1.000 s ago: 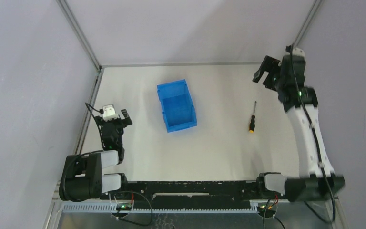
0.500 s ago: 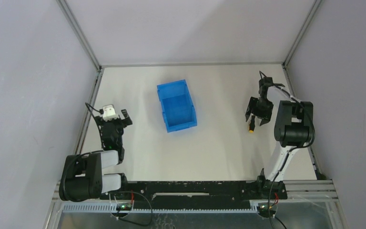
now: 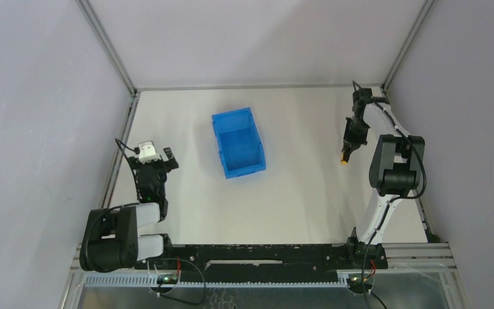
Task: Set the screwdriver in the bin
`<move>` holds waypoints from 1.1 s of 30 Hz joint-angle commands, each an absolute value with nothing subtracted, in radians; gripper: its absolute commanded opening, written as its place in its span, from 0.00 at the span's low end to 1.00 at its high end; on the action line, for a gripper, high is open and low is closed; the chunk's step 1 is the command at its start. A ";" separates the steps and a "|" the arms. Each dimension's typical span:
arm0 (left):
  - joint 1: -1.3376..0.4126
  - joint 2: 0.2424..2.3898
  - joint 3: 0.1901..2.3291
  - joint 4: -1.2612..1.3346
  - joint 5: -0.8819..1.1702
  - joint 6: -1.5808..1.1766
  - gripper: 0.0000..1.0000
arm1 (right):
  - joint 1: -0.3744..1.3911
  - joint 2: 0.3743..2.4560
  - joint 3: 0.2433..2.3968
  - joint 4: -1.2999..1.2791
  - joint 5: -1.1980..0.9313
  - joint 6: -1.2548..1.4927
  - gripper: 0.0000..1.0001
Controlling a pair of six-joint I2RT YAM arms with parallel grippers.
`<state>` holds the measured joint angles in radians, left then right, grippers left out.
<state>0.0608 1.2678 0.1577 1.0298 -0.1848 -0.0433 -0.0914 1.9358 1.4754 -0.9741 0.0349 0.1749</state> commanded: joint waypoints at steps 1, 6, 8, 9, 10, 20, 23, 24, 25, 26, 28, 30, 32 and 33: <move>0.055 1.257 0.192 1.054 -0.192 -0.026 1.00 | -0.084 1.869 1.698 -1.157 0.088 0.144 0.00; 0.056 1.258 0.192 1.054 -0.193 -0.026 1.00 | -0.052 1.883 1.886 -1.320 0.124 0.156 0.00; 0.055 1.258 0.193 1.054 -0.192 -0.026 1.00 | -0.037 1.887 1.923 -1.342 0.121 0.166 0.00; 0.055 1.258 0.192 1.054 -0.193 -0.026 1.00 | -0.028 1.890 1.940 -1.350 0.120 0.174 0.00; 0.055 1.258 0.192 1.054 -0.192 -0.026 1.00 | -0.016 1.893 1.954 -1.358 0.120 0.184 0.00; 0.055 1.257 0.193 1.054 -0.192 -0.026 1.00 | 0.411 2.066 2.273 -1.385 0.057 0.279 0.00; 0.055 1.255 0.192 1.054 -0.192 -0.026 1.00 | 0.533 2.158 2.450 -1.405 0.047 0.285 0.00; 0.055 1.257 0.192 1.054 -0.192 -0.026 1.00 | 0.577 2.179 2.481 -1.402 0.044 0.280 0.00; 0.055 1.257 0.193 1.054 -0.193 -0.026 1.00 | 0.596 2.192 2.494 -1.392 0.038 0.277 0.00; 0.055 1.258 0.192 1.054 -0.192 -0.026 1.00 | 0.622 2.196 2.490 -1.370 0.030 0.272 0.00; 0.055 1.258 0.192 1.054 -0.192 -0.026 1.00 | 0.659 2.193 2.461 -1.315 0.030 0.255 0.00; 0.055 1.258 0.192 1.054 -0.192 -0.026 1.00 | 0.693 2.190 2.431 -1.261 0.047 0.232 0.00; 0.055 1.257 0.192 1.054 -0.192 -0.026 1.00 | 0.732 2.193 2.393 -1.192 0.094 0.179 0.00; 0.055 1.258 0.192 1.054 -0.192 -0.026 1.00 | 0.751 2.194 2.359 -1.145 0.139 0.153 0.00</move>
